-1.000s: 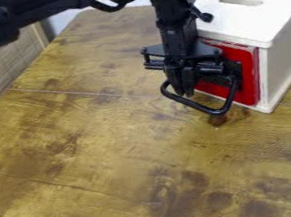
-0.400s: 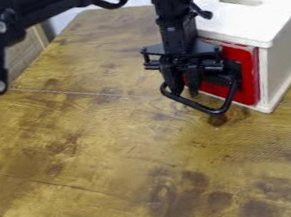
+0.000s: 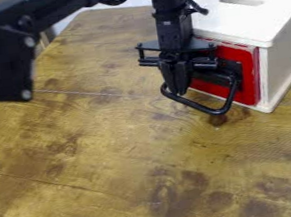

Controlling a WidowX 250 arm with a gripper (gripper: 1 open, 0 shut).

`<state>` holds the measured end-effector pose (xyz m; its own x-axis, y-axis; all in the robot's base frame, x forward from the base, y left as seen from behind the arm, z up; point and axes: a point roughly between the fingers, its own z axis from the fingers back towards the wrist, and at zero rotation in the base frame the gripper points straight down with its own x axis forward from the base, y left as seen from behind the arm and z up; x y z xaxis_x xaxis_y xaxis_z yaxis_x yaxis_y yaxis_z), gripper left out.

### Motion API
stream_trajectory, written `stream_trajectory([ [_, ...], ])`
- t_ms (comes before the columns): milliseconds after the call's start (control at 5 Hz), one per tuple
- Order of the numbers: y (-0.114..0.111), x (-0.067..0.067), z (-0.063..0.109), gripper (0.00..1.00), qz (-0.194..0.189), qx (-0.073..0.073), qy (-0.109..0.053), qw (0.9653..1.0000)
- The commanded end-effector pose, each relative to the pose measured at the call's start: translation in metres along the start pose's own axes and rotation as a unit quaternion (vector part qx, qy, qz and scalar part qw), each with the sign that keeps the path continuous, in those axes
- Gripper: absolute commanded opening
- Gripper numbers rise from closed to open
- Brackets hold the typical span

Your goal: Close the drawer

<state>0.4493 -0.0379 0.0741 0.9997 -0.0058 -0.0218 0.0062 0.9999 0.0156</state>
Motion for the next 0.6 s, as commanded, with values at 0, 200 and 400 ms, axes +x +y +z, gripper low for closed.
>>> stream_trajectory([
  [0,0.0053,0.0554,0.0577,1.0,0.014,-0.014,-0.144,0.9894],
  [200,0.0093,0.0564,0.0584,1.0,0.009,-0.022,-0.147,0.9889],
  [400,0.0112,0.0556,0.0542,1.0,0.003,-0.027,-0.147,0.9887],
])
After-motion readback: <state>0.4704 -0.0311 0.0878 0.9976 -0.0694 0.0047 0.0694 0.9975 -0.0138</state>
